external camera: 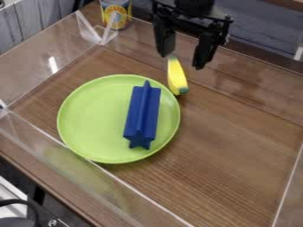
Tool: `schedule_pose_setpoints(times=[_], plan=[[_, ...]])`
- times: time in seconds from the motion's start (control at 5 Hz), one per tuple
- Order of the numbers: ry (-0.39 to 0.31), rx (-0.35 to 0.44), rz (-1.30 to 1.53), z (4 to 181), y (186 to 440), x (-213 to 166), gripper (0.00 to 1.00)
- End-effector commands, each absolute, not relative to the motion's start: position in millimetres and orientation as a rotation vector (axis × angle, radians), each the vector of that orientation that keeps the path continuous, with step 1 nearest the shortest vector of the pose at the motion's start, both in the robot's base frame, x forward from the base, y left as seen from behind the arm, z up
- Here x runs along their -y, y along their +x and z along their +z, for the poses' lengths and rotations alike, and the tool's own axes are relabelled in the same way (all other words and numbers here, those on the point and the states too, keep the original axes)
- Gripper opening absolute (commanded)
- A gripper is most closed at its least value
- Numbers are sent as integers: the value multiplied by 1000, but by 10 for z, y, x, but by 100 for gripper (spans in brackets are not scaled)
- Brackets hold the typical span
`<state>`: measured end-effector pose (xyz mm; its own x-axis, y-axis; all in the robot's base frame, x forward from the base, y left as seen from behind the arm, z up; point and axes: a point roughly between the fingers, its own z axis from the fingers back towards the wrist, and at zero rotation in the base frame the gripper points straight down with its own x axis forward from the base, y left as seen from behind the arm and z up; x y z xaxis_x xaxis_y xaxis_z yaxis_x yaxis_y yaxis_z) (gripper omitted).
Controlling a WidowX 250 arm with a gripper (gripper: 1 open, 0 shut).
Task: Put the banana in the green plate
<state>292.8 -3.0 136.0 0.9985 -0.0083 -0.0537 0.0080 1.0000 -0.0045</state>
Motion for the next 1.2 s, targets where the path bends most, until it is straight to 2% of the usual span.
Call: schedule_pose_setpoints(times=[0.0,0.4,0.8,1.0], plan=[[-4,-49,60,1261,2936,21,100],[-13,-5,155,1089,2921,-11,100],[-17,14,72,1126,3173,-52,100],[-18,24,138,993,3232,-164,100]])
